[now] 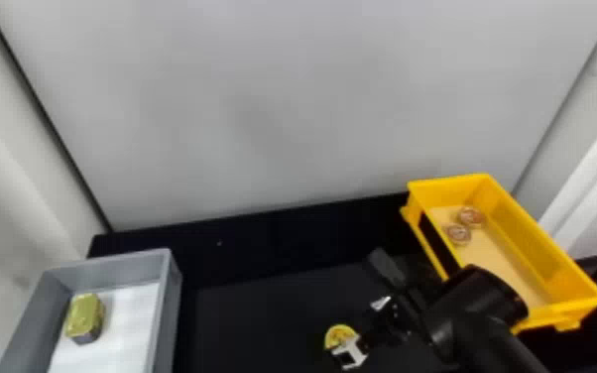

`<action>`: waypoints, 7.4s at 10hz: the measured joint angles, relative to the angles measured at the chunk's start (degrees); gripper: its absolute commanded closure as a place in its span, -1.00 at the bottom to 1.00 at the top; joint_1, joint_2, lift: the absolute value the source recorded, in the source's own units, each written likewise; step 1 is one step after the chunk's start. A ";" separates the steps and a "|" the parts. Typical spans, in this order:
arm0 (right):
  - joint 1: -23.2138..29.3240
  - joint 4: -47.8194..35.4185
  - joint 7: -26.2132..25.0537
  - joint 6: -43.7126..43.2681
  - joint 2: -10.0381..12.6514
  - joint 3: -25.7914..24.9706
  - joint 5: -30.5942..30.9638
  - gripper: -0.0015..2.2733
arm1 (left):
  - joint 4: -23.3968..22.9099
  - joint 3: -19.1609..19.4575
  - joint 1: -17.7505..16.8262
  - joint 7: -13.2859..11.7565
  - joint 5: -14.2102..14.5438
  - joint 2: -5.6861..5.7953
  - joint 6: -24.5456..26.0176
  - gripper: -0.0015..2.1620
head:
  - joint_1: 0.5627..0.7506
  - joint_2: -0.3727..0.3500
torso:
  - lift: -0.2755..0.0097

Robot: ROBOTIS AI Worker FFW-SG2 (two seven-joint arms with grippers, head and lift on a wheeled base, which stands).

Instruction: Pick up the round yellow can and place it in the yellow rectangular box

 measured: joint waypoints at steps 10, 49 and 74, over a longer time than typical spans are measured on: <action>5.40 -29.60 13.20 20.18 -5.25 -10.95 12.92 -0.38 | -1.64 1.86 1.39 -0.05 0.60 0.23 1.72 -0.71 | 0.89 0.08 | 0.93; 2.73 -42.28 -45.33 -9.85 -16.52 -39.54 -31.30 -0.93 | -2.53 2.27 1.38 -0.15 0.51 -0.49 1.91 -0.71 | 0.89 0.08 | 0.93; -11.92 -69.37 -65.20 -36.50 -20.02 -20.11 1.40 -0.94 | -3.15 4.92 3.45 0.03 0.55 -0.23 1.70 -0.71 | 0.89 0.08 | 0.93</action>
